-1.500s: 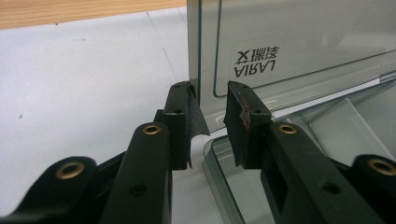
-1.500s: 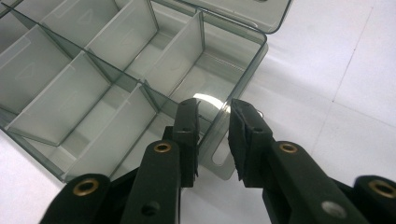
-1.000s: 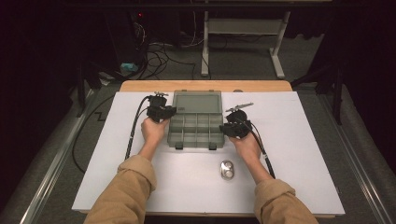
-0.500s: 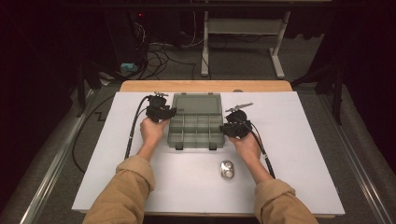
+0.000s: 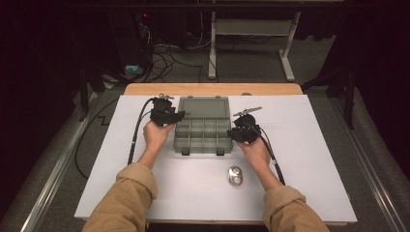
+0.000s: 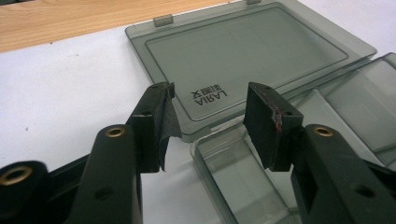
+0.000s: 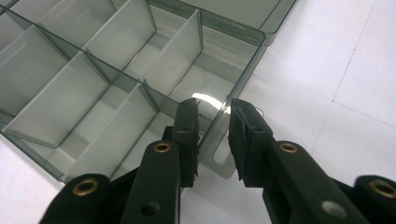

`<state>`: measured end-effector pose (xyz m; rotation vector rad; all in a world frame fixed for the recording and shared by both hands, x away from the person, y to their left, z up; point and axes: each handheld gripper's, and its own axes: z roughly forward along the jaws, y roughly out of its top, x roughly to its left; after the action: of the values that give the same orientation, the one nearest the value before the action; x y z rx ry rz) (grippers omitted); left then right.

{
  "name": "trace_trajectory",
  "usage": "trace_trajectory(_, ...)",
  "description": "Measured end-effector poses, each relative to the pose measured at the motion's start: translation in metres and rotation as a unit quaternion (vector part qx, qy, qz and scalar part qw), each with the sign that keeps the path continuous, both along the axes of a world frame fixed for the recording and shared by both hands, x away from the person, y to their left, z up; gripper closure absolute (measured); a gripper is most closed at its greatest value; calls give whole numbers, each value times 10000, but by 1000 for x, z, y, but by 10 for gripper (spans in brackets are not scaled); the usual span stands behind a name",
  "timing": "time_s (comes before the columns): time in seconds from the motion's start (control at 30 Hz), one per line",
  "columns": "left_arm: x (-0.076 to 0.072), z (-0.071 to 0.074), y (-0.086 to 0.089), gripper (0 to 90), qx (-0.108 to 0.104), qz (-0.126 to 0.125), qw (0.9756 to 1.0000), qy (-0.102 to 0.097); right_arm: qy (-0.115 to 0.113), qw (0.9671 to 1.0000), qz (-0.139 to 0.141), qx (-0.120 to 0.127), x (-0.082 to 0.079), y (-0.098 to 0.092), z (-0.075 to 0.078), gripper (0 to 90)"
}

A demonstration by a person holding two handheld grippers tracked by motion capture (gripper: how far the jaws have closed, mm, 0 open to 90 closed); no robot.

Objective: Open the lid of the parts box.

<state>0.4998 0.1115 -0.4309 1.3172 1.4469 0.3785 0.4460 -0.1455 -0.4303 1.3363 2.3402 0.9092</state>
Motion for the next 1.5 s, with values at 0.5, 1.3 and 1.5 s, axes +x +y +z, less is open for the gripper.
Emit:
trace_trajectory(0.5,-18,11,1,500,-2,-210,9995,-249,-206,9997,55,-94,-3,2,-2,728)
trace_trajectory(1.3,-52,16,16,468,-52,-336,9980,-525,-440,9981,303,297,-24,-16,8,570)
trace_trajectory(1.5,-60,13,17,466,-44,-333,9978,-564,-516,9976,293,364,-31,-26,9,555)
